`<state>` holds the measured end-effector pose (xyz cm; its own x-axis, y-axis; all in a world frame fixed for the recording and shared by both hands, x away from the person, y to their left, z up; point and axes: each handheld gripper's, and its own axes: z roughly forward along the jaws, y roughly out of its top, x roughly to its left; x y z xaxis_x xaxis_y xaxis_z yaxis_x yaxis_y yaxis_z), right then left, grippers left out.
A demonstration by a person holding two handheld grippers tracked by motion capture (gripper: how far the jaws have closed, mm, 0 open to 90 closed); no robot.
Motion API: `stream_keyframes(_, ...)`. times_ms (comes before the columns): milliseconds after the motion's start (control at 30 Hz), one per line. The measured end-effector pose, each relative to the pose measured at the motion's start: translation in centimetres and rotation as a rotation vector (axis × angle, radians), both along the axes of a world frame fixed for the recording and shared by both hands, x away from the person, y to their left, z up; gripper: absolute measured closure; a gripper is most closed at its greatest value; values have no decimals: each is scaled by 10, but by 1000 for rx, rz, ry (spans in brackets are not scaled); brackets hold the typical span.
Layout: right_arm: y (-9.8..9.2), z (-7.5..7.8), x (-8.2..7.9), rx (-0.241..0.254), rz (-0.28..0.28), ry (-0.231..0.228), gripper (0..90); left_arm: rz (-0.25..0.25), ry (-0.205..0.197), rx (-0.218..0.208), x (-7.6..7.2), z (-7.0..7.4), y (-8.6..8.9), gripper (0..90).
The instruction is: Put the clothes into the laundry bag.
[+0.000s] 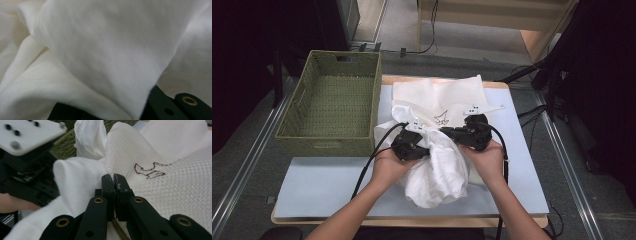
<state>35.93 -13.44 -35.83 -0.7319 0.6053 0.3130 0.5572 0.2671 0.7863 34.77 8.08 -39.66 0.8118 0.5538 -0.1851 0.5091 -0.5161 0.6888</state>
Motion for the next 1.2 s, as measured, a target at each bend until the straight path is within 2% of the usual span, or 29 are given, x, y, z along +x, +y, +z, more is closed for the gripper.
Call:
stream_keyframes(100,2,11,-7,26,18,-13,895,-3,-12,17,3,1,-8,900)
stream_keyframes(200,3,16,-10,39,24,-24,895,-8,0,22,8,0,-13,900)
stream_keyframes(233,1,22,-12,58,27,-31,895,0,12,15,11,-2,-14,900)
stream_keyframes(367,-6,30,-14,84,19,-38,896,18,7,17,18,-7,-12,900)
stream_keyframes(433,-10,32,-15,90,13,-34,896,38,21,7,23,-12,-11,900)
stream_keyframes(567,-9,21,-11,57,15,-24,896,66,68,-30,30,-14,-8,900)
stream_keyframes(633,-10,10,-6,59,18,7,895,76,75,-41,29,-12,-6,900)
stream_keyframes(667,-10,0,0,45,24,38,895,76,83,-49,28,-11,-5,900)
stream_keyframes(800,-10,-11,5,22,21,56,895,49,87,-53,22,0,5,882)
stream_keyframes(900,-10,-11,5,10,22,55,895,50,101,-68,19,5,10,861)
stream_keyframes(933,-9,-13,5,0,22,50,894,46,99,-69,17,8,13,841)
stream_keyframes(1000,-9,-14,6,-3,21,54,894,30,66,-59,7,18,26,822)
stream_keyframes(1033,-9,-14,6,-3,21,54,894,30,66,-59,7,18,26,823)
stream_keyframes(1067,-9,-15,6,-5,21,56,894,33,61,-57,3,21,31,823)
stream_keyframes(1100,-9,-15,6,-3,21,59,894,38,54,-59,-4,25,44,824)
stream_keyframes(1133,-9,-15,6,-3,21,59,894,38,54,-59,-4,25,44,827)
stream_keyframes(1200,-9,-15,7,-3,20,59,894,53,49,-47,-11,26,57,838)
